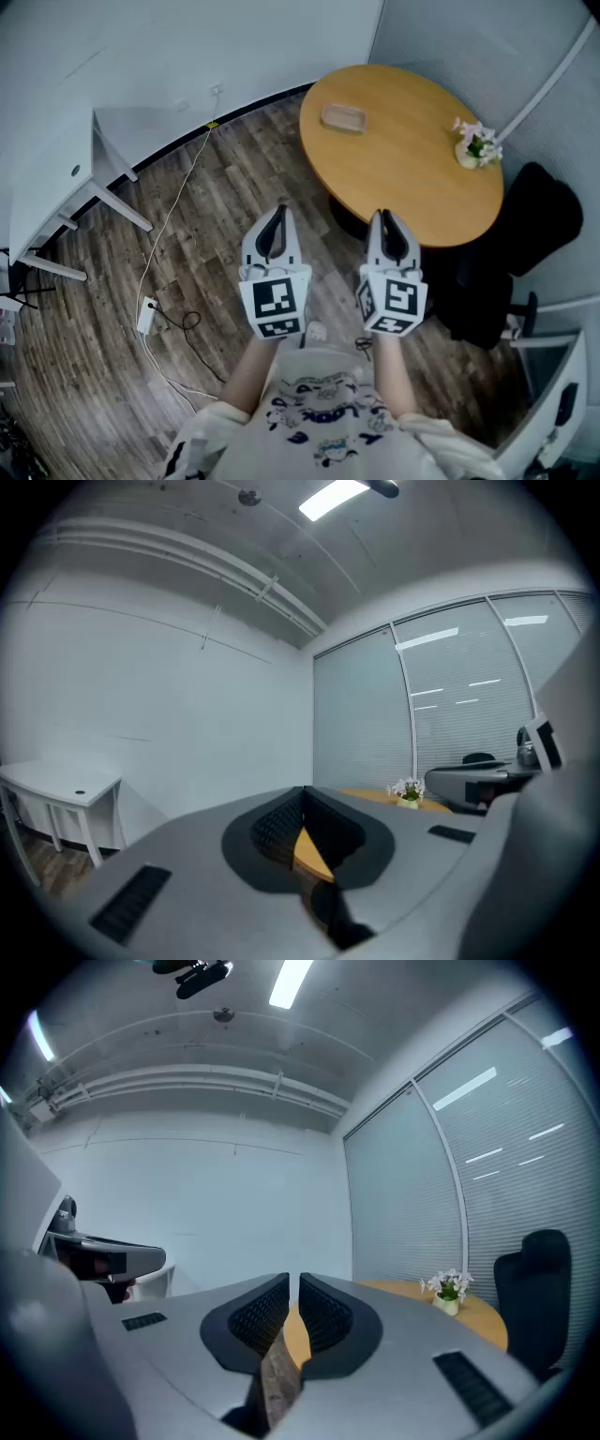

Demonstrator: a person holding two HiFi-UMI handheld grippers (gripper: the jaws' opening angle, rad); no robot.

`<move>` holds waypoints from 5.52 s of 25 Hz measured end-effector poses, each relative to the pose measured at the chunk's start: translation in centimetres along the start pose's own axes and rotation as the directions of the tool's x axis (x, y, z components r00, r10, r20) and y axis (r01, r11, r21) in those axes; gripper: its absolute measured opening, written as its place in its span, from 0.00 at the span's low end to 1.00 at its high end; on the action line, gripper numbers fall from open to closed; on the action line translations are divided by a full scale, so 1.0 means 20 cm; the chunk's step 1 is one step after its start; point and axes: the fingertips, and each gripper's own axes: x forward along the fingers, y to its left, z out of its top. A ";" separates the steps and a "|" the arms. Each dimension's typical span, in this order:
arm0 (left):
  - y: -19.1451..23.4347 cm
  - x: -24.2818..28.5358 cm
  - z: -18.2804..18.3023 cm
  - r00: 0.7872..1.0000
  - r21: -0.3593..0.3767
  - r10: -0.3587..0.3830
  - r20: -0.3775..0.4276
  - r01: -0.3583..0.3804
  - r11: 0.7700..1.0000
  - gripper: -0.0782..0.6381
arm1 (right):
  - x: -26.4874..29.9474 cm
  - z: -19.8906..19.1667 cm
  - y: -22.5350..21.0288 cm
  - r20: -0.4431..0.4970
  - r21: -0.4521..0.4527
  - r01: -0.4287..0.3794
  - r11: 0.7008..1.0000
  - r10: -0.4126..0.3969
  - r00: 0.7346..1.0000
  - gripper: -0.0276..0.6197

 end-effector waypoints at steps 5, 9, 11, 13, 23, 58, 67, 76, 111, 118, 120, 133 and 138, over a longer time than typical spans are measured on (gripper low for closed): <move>-0.02 0.05 0.00 1.000 0.001 -0.005 -0.003 0.005 1.000 0.12 | 0.04 -0.01 -0.02 -0.007 0.007 0.005 1.000 -0.005 1.000 0.10; -0.04 0.10 -0.01 1.000 0.005 -0.005 -0.006 0.005 1.000 0.12 | 0.08 -0.03 -0.05 -0.012 0.010 -0.005 1.000 0.005 1.000 0.10; -0.05 0.13 -0.01 1.000 0.004 -0.001 -0.009 0.001 1.000 0.12 | 0.11 -0.03 -0.08 -0.011 0.025 -0.010 1.000 0.011 1.000 0.10; -0.05 0.16 -0.03 1.000 0.002 0.007 -0.014 -0.007 1.000 0.12 | 0.13 -0.05 -0.11 -0.010 0.042 -0.015 0.999 0.015 1.000 0.10; -0.10 0.29 -0.11 0.997 -0.015 0.041 -0.058 -0.042 0.999 0.12 | 0.25 -0.15 -0.22 -0.049 0.085 -0.038 0.996 0.042 0.998 0.10; 0.31 1.83 -0.11 0.978 -0.038 -0.153 -0.142 0.149 0.988 0.12 | 1.66 -0.20 -0.44 -0.135 0.142 0.180 0.973 -0.162 0.978 0.10; 0.32 2.06 -0.23 0.961 -0.051 -0.188 -0.202 0.181 0.982 0.12 | 1.84 -0.31 -0.52 -0.197 0.134 0.222 0.966 -0.193 0.961 0.10; 0.30 2.24 -0.35 0.941 -0.091 -0.193 -0.277 0.174 0.980 0.12 | 2.00 -0.40 -0.64 -0.255 0.124 0.241 0.963 -0.204 0.945 0.10; 0.07 2.77 -0.98 0.801 -0.193 -0.215 -0.559 0.126 0.973 0.12 | 2.44 -1.09 -0.96 -0.524 0.336 0.218 0.916 -0.010 0.852 0.14; 0.05 2.80 -1.05 0.784 -0.230 -0.235 -0.574 0.121 0.966 0.12 | 2.47 -1.19 -0.94 -0.536 0.438 0.207 0.875 0.069 0.842 0.21; 0.05 2.81 -1.07 0.778 -0.238 -0.242 -0.580 0.122 0.964 0.13 | 2.47 -1.22 -0.94 -0.539 0.462 0.208 0.862 0.087 0.838 0.23; 0.01 2.83 -1.14 0.754 -0.323 -0.304 -0.583 0.129 0.938 0.21 | 2.50 -1.28 -0.92 -0.539 0.561 0.198 0.804 0.173 0.824 0.27; -0.01 2.83 -1.16 0.743 -0.334 -0.316 -0.591 0.131 0.933 0.21 | 2.51 -1.28 -0.91 -0.530 0.568 0.198 0.799 0.172 0.830 0.26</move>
